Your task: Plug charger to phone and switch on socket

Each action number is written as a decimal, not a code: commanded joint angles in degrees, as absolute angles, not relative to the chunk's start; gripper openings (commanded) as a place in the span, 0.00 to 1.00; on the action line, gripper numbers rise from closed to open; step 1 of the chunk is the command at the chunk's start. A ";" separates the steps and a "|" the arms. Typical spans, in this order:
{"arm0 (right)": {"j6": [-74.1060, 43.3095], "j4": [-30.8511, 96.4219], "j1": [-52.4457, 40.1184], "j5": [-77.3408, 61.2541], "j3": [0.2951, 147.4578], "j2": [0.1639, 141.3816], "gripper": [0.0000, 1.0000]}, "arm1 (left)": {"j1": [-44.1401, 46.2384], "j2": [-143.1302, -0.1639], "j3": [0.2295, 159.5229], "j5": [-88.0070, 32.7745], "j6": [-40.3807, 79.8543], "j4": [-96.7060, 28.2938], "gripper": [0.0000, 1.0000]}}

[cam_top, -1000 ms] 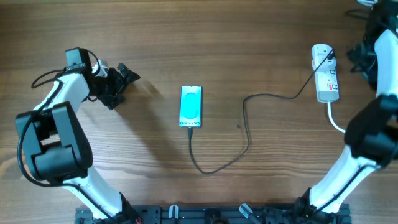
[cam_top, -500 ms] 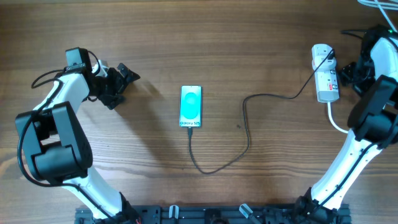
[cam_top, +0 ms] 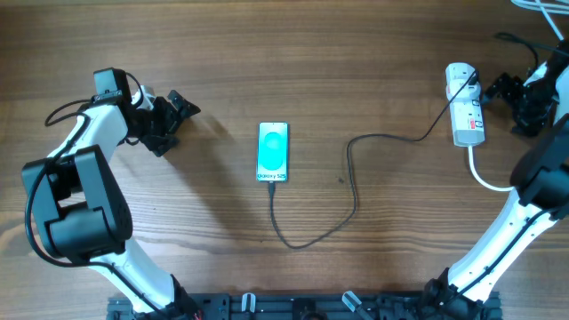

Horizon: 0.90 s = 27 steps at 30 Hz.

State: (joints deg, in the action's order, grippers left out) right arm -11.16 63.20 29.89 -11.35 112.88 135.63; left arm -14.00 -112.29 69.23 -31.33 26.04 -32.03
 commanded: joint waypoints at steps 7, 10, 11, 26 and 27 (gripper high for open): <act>-15.09 63.48 29.58 -7.57 113.89 133.67 1.00 | -14.48 -113.91 67.88 -27.57 25.98 -32.53 1.00; -16.75 64.40 29.52 -7.33 113.89 133.67 1.00 | -14.48 -113.91 67.88 -27.57 25.98 -32.53 1.00; -16.75 64.62 29.30 -7.35 113.89 133.67 1.00 | -14.48 -113.91 67.88 -27.57 25.98 -32.53 1.00; -19.46 61.87 26.09 -3.68 108.09 133.67 1.00 | -14.48 -113.91 67.88 -27.57 25.98 -32.51 1.00; -19.46 62.74 26.09 -3.92 108.07 133.67 1.00 | -14.48 -113.91 67.88 -27.57 25.98 -32.53 1.00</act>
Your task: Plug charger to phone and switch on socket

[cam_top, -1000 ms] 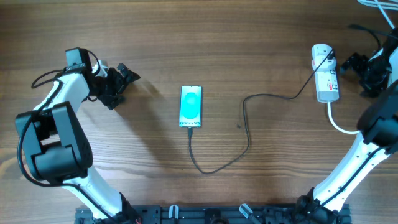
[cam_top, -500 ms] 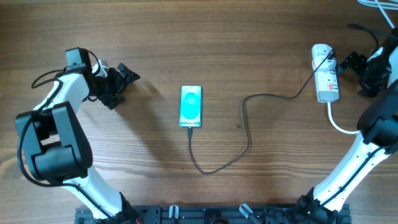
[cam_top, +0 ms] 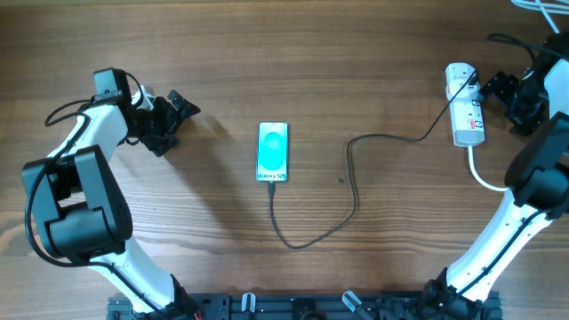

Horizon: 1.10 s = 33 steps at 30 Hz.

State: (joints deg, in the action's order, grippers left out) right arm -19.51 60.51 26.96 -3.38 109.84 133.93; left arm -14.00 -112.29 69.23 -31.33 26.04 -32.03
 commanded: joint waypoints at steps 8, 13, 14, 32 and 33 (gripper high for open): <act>-16.47 64.16 25.82 -7.81 108.07 133.67 0.99 | -14.48 -113.91 67.88 -27.57 25.98 -32.51 1.00; -18.31 62.13 25.36 -2.44 107.11 133.67 1.00 | -14.48 -113.91 67.88 -27.57 25.98 -32.53 1.00; -18.87 61.34 25.36 -0.49 107.11 133.67 1.00 | -14.48 -113.91 67.88 -27.57 25.98 -32.53 1.00; -14.98 62.08 25.43 -5.28 105.32 133.67 1.00 | -14.48 -113.91 67.88 -27.59 25.98 -32.53 1.00; -14.96 62.57 25.56 -4.27 105.34 133.64 1.00 | -14.48 -113.91 67.88 -27.57 25.98 -32.53 1.00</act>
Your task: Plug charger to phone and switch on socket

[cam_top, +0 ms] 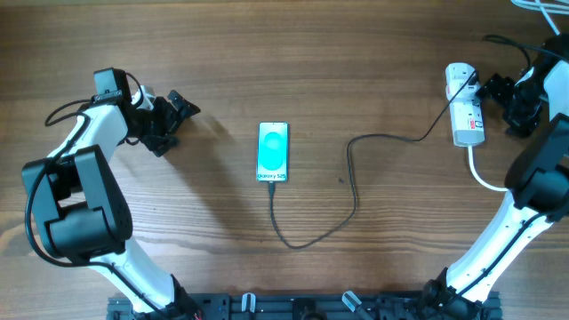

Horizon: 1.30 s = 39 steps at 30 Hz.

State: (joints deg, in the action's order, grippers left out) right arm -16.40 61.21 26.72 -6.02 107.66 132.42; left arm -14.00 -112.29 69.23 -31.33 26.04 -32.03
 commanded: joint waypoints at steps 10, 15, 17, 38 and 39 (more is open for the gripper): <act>-6.00 68.03 27.03 -4.56 109.73 118.69 1.00 | -14.48 -113.91 67.88 -27.59 25.98 -32.53 1.00; -6.07 68.25 27.03 -4.49 107.22 118.72 0.99 | -14.48 -113.91 67.88 -27.57 25.98 -32.53 1.00; -6.11 66.13 27.03 -4.51 107.22 118.72 1.00 | -14.48 -113.91 67.88 -27.57 25.98 -32.53 1.00; -6.11 45.82 27.03 -4.51 107.22 118.72 1.00 | -13.87 -111.59 67.79 -27.14 25.96 -32.56 1.00; -6.11 45.80 27.03 -4.51 107.22 118.72 1.00 | -13.82 -109.54 67.79 -27.14 25.96 -32.56 1.00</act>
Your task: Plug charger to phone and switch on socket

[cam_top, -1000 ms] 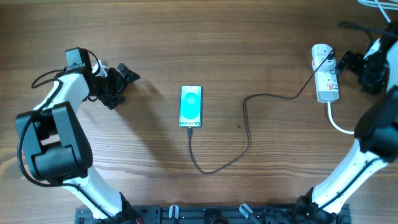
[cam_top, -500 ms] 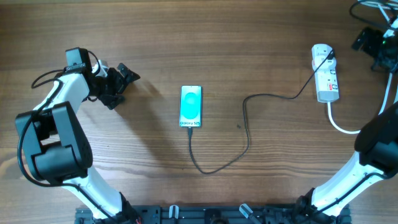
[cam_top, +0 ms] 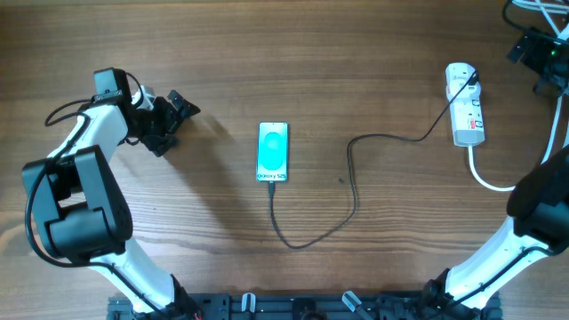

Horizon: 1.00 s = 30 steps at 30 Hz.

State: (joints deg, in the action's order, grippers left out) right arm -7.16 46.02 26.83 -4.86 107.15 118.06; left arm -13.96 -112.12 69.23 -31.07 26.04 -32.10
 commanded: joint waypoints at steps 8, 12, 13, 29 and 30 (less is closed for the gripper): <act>-6.11 45.80 27.03 -4.51 107.22 118.72 0.99 | -13.72 -84.29 67.77 -27.16 25.96 -32.56 1.00; -6.11 45.82 27.03 -4.51 107.22 118.72 0.99 | -13.72 -77.17 67.77 -26.02 25.74 -33.21 1.00; -6.11 45.80 27.03 -4.51 107.22 118.72 1.00 | -13.65 -76.12 67.64 -22.65 25.74 -34.54 1.00; -6.11 45.82 27.03 -4.54 107.22 118.72 1.00 | -1.34 -66.67 12.49 -9.67 30.57 26.48 1.00; -6.11 45.82 27.03 -4.51 107.22 118.72 1.00 | -1.34 -65.56 9.67 -9.26 30.52 28.27 1.00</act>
